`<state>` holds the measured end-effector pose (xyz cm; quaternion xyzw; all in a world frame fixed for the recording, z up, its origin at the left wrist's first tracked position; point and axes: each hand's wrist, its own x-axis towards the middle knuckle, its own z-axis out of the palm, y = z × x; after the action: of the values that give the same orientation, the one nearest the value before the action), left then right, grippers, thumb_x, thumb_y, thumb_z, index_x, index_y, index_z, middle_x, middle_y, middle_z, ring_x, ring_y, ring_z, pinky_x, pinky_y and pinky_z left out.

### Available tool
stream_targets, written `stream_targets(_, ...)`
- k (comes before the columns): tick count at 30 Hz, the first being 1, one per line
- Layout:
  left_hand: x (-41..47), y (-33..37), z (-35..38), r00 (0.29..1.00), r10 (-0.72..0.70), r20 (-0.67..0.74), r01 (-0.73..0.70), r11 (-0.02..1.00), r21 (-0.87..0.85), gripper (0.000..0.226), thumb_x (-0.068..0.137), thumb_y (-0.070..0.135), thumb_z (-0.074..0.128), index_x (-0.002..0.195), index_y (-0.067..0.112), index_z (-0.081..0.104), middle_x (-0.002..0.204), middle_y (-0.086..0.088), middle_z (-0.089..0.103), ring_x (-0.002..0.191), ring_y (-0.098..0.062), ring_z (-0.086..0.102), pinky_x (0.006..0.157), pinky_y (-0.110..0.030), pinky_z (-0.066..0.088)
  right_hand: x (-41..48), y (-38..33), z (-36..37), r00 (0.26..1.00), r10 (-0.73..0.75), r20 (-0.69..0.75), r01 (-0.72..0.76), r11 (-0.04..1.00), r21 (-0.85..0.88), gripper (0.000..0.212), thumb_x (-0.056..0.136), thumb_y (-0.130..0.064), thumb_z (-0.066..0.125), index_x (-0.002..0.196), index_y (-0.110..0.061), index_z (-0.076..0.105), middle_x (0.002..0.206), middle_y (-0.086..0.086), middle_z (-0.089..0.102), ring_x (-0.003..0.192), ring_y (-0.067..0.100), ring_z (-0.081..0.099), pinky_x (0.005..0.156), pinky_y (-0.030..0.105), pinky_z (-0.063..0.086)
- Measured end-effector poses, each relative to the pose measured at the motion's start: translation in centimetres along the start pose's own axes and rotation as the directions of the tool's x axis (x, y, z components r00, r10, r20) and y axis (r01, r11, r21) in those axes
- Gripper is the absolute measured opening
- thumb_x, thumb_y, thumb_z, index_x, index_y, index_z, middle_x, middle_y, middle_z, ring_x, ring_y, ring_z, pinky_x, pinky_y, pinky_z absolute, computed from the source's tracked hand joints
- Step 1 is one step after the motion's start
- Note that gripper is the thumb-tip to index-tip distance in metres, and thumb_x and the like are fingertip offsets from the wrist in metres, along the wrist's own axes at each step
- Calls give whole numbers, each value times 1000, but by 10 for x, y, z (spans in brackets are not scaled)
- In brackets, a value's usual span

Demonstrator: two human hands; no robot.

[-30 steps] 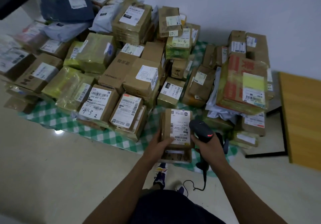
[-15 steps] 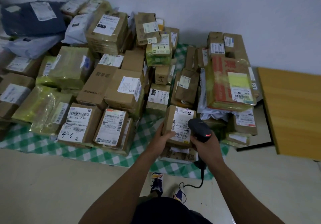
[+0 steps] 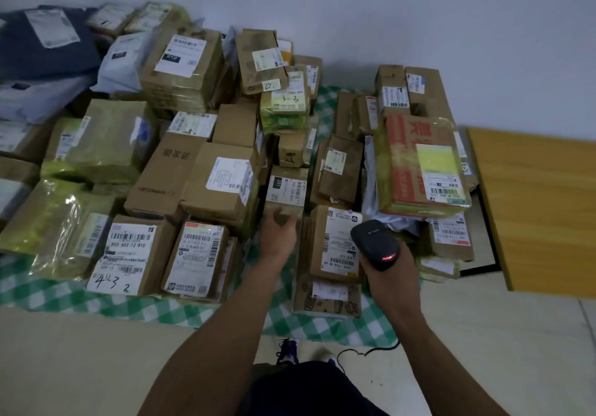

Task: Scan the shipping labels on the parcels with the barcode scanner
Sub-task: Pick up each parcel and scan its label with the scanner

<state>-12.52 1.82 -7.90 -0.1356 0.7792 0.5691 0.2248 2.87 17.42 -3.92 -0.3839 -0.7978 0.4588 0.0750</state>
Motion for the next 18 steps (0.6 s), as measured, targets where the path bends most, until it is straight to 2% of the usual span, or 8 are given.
stream_targets(3,44,6,9,991,132,-3,-129,973,191,48,100,12,63,146,15,51,148,-6,51,138,-27,50,113,-39,43,14,-10,4,993,-106,45,111,985,-135,47,84,-38,85,121,-29,59,117,-3,65,107,20,64,89,46,57)
stream_targets(5,63,7,16,978,209,23,-204,913,355,52,99,13,65,148,14,49,153,-9,44,143,-30,43,118,-42,38,19,-19,11,987,-114,112,136,967,-215,71,78,-42,89,138,-27,55,132,-3,63,121,21,60,101,48,53)
stream_targets(8,82,11,23,983,182,22,-174,886,429,67,92,24,75,152,22,45,159,-10,33,148,-33,32,122,-46,31,21,-21,24,984,-60,170,107,953,-285,103,71,-52,92,156,-26,38,155,-2,50,140,25,49,114,54,44)
stream_targets(10,92,10,25,987,157,35,-156,885,439,86,81,33,85,153,28,38,161,-8,27,149,-35,28,122,-53,31,22,-16,27,981,-40,191,92,958,-270,106,70,-47,94,157,-28,36,158,-2,47,143,25,47,116,56,41)
stream_targets(13,102,7,27,990,140,29,-136,860,492,117,70,40,93,160,27,20,166,-7,21,152,-35,24,122,-56,29,25,-10,23,977,-22,213,79,961,-265,103,69,-37,97,155,-27,40,158,0,47,143,25,46,118,56,38)
stream_targets(15,103,8,30,989,145,18,-133,841,525,123,68,41,94,161,24,16,165,-9,21,151,-36,26,122,-56,27,27,-6,22,978,-23,207,80,960,-268,100,66,-39,97,150,-29,46,153,-1,50,141,25,48,116,56,40)
stream_targets(18,99,14,29,990,138,-8,-112,836,537,120,64,44,94,159,21,24,161,-11,28,146,-38,31,120,-57,30,29,-5,24,979,-6,206,62,963,-264,100,66,-37,98,151,-27,46,152,-1,51,141,26,47,117,56,39)
